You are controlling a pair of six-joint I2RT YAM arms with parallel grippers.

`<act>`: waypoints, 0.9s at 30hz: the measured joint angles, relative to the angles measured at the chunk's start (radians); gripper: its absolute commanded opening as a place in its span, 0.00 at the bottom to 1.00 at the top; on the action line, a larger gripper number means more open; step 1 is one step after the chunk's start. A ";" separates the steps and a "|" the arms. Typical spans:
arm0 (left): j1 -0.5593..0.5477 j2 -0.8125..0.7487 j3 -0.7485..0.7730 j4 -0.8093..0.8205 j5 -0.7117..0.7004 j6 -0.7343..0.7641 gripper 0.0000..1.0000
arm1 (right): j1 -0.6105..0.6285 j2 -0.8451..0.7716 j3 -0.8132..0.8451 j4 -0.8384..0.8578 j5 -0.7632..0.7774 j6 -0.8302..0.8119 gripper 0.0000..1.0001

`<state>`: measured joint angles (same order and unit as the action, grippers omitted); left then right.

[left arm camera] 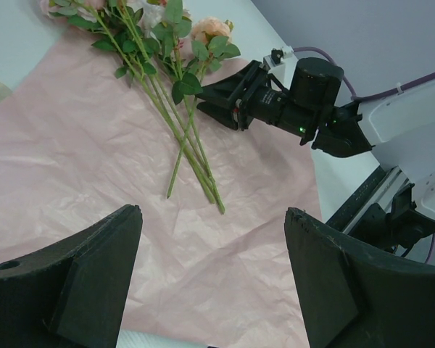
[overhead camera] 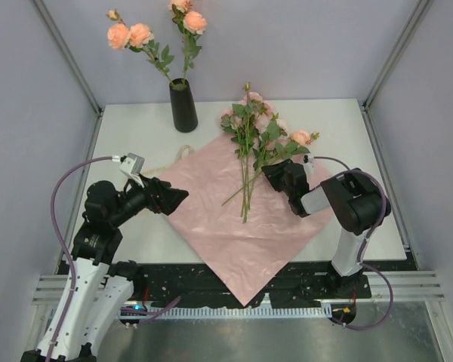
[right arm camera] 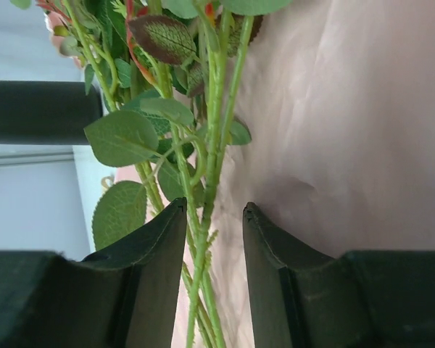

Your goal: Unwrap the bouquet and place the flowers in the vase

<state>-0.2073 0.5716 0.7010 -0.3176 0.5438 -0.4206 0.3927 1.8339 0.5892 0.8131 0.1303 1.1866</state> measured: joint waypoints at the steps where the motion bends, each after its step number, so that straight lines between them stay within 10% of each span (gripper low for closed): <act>1: 0.000 0.000 0.000 0.000 0.000 0.000 0.83 | -0.002 0.012 0.006 0.016 -0.004 0.010 0.42; 27: 0.000 0.003 0.000 0.007 0.026 -0.003 0.84 | -0.021 0.013 0.031 0.081 -0.021 0.034 0.05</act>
<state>-0.2073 0.5747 0.7006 -0.3103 0.5697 -0.4240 0.3721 1.8473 0.6201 0.8944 0.1093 1.2209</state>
